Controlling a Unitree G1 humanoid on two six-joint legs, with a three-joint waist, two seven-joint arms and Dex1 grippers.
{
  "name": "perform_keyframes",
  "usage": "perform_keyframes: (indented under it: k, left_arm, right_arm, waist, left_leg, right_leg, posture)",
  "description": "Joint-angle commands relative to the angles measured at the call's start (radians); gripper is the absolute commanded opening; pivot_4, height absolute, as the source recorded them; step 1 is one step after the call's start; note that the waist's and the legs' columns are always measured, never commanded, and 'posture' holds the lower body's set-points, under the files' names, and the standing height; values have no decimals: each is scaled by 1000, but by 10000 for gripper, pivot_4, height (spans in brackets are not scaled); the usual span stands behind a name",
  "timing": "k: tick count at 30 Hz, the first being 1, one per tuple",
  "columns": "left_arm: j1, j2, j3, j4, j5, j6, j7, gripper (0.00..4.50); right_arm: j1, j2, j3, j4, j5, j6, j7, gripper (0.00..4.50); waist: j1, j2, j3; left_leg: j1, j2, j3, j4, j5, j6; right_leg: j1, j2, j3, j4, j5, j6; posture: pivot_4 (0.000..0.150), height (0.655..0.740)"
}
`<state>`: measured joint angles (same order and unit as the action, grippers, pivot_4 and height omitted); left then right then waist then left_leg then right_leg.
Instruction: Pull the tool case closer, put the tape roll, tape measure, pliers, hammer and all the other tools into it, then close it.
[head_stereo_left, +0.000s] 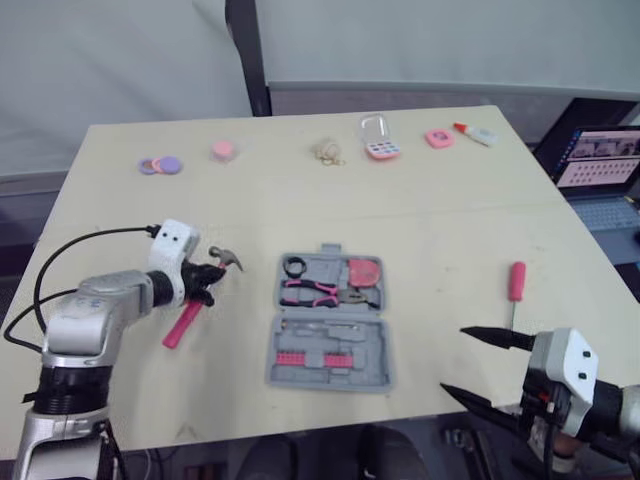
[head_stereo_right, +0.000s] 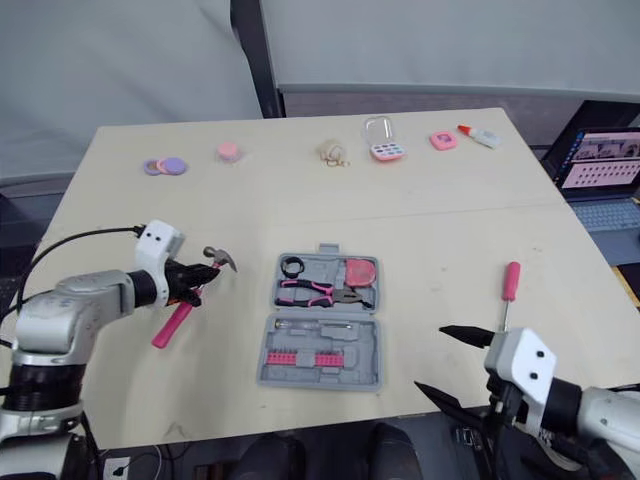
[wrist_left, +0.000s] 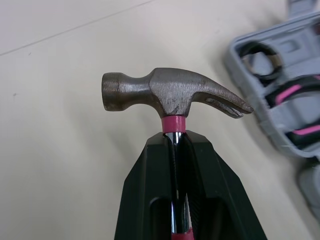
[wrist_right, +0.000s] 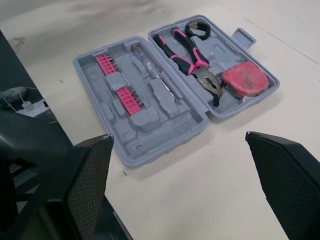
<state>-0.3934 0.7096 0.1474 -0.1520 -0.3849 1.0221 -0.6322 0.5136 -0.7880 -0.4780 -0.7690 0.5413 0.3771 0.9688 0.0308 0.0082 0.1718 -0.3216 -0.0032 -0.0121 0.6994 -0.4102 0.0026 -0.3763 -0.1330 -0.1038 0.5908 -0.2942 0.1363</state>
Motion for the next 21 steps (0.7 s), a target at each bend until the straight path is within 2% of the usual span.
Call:
perform_keyframes:
  k: [1, 7, 10, 13, 16, 21]
  left_arm:
    - [-9, 71, 5, -84, -73, -61, -150, 157]
    - [-15, 174, -63, -163, -122, -93, -300, 157]
    - [-75, 222, -112, -190, -150, -86, -381, 157]
    - [-143, 260, -190, -192, -121, -111, -436, 157]
    - [-211, 275, -270, -183, -87, -131, -471, 157]
    - [-355, 234, -389, -169, -47, -134, -504, 157]
  right_arm:
    - [-17, -17, 6, 14, 7, -8, 18, 45000]
    - [-42, -24, 23, 31, 2, -10, 19, 45000]
    - [-47, -27, 28, 37, 1, -15, 22, 45000]
    - [-44, -29, 27, 40, 1, -18, 26, 45000]
    - [-37, -27, 33, 41, -6, -25, 28, 45000]
    - [-19, -24, 24, 25, -1, -21, 26, 45000]
  waist:
    - [-2, -1, 2]
    - [-6, 1, 6]
    - [-3, 0, 8]
    - [-4, 0, 9]
    - [-4, 1, 10]
    - [-3, 1, 11]
  left_leg:
    - [0, 0, 0, 0, 0, 0]
    - [-1, 0, 0, 0, 0, 0]
    - [-1, 0, 0, 0, 0, 0]
    - [-2, 0, -1, 1, 0, 0]
    - [-2, 0, 0, 0, 0, 0]
    - [-3, 0, 1, 1, 0, 0]
  right_leg:
    - [0, 0, 0, 0, 0, 0]
    - [0, 0, 0, -1, 0, 0]
    - [0, 0, 0, 0, 0, 0]
    - [0, 0, 0, 0, 0, 0]
    - [0, 0, -1, 0, 0, 0]
    - [-1, 1, -1, 0, 0, 0]
  posture:
    - [1500, 7400]
    - [1500, 7400]
    - [1500, 7400]
    - [1500, 7400]
    - [1500, 7400]
    - [1500, 7400]
